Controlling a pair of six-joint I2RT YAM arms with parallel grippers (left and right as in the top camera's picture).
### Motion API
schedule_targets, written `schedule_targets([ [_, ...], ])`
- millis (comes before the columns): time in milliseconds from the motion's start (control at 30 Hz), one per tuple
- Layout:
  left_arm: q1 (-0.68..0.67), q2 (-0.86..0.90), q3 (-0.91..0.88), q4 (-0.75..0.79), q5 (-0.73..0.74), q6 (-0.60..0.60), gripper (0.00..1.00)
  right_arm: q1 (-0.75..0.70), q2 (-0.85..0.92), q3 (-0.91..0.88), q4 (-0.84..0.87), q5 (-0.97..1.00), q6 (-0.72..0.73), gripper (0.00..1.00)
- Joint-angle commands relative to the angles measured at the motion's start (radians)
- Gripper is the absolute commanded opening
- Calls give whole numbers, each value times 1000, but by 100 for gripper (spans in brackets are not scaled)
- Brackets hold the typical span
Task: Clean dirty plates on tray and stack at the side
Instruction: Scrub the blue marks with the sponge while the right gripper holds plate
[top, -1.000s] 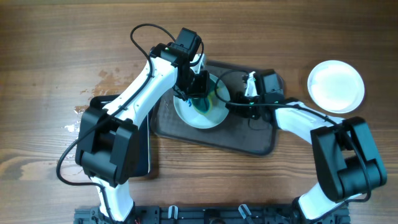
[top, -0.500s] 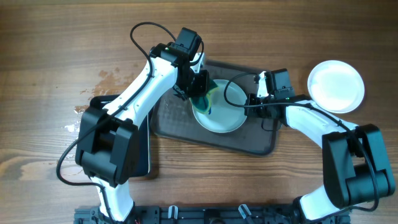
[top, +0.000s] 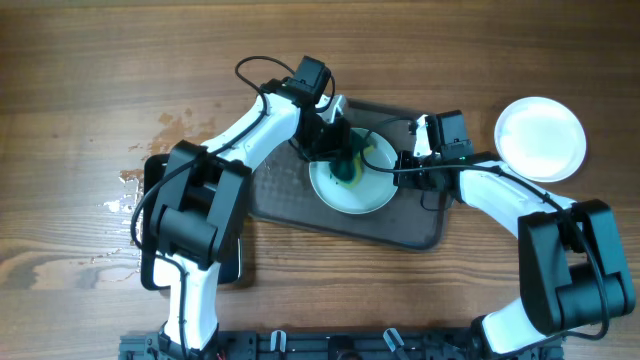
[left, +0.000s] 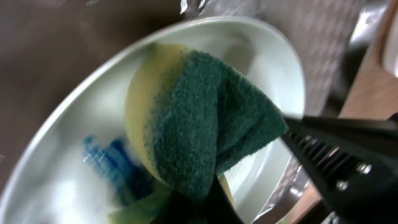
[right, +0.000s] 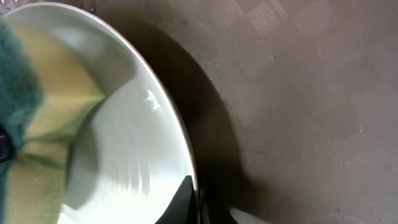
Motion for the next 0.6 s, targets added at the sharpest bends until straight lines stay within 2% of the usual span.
schedule_targets([
  [0, -12, 46, 6, 21, 106, -21, 4, 0, -8, 9, -14, 24, 24, 4],
  [33, -12, 58, 6, 5, 59, -30, 4, 0, -8, 9, -14, 24, 24, 5],
  [233, 25, 61, 6, -200, -577, -244, 4, 0, -8, 9, -16, 24, 25, 5],
  [333, 45, 61, 6, -235, -702, -292, 4, 0, -8, 9, -17, 29, 27, 5],
  [400, 48, 61, 6, -211, -647, -260, 4, 0, -8, 9, -17, 29, 26, 5],
  [467, 39, 65, 6, -154, -424, -146, 4, 0, -8, 9, -18, 33, 27, 5],
  [567, 6, 83, 6, -58, -132, -124, 4, 0, -8, 9, -23, 40, 27, 5],
])
